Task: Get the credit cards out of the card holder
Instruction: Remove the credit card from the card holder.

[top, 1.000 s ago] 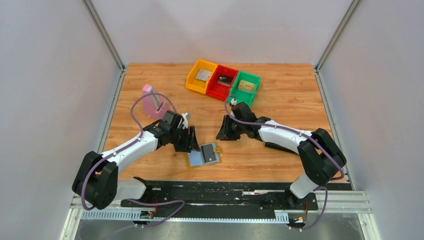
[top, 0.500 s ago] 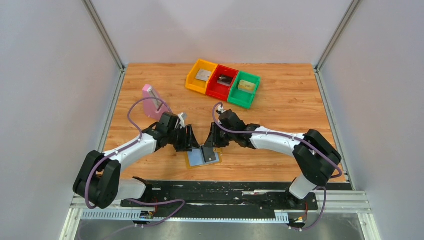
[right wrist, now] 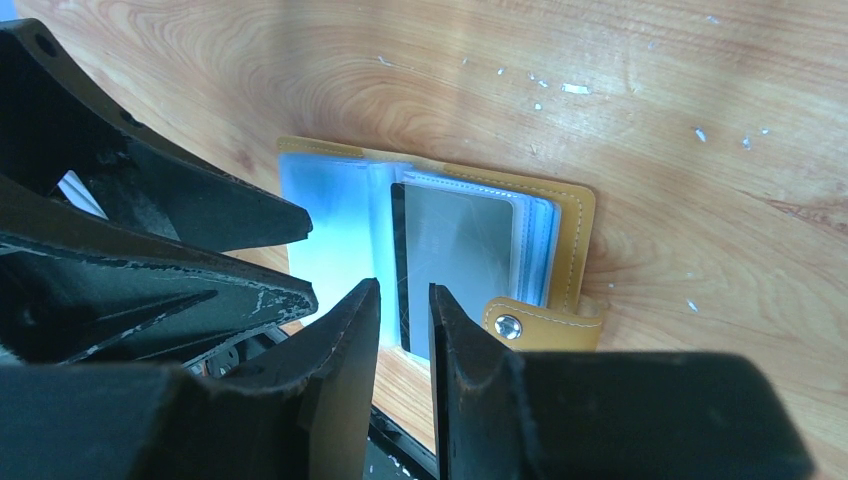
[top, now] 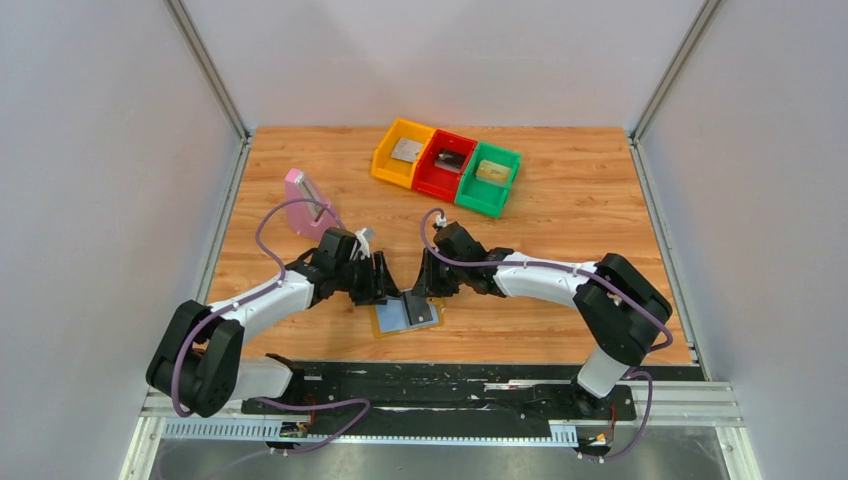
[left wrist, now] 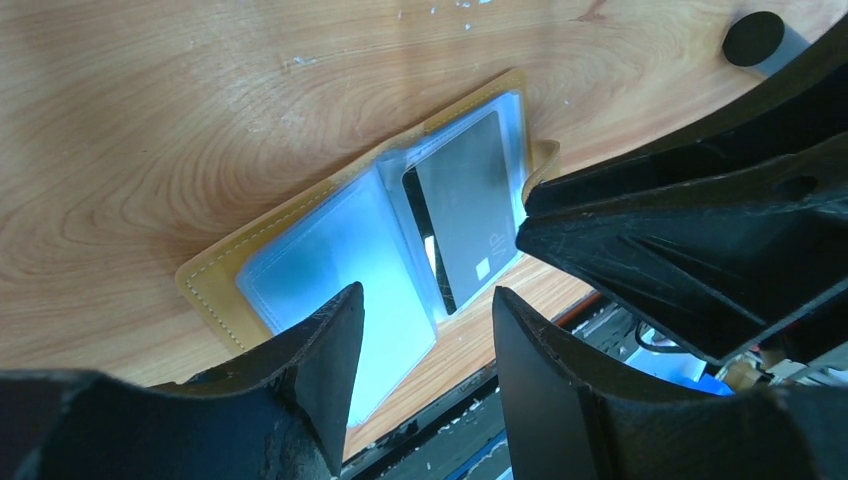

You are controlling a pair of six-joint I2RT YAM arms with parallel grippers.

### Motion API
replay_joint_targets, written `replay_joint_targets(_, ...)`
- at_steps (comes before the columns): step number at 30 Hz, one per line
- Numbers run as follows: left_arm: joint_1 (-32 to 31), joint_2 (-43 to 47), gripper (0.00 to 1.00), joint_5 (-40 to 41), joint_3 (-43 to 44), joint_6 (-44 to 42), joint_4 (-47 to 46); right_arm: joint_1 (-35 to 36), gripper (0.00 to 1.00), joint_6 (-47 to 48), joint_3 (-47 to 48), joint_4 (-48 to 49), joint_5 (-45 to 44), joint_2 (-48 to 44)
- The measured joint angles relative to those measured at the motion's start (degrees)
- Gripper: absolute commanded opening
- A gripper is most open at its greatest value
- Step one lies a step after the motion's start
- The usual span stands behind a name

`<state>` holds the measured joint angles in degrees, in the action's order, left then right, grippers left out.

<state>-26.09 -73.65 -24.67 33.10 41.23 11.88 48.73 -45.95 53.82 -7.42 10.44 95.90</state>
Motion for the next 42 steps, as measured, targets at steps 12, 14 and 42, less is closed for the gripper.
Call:
replay_joint_targets(12, 0.00, -1.16, 0.57, -0.98, -1.01, 1.01, -3.08, 0.37, 0.27, 0.20, -0.44, -0.94, -1.57, 0.63)
replay_joint_targets(14, 0.00, -1.51, 0.57, -1.01, -1.18, 1.09, -3.61, 0.52, 0.27, 0.20, -0.66, -1.27, -1.90, 0.76)
replay_joint_targets(42, 0.00, -11.30, 0.29, -6.19, -5.18, 6.91, -20.85, 1.73, 0.24, -0.92, -2.25, -1.29, -4.59, 1.51)
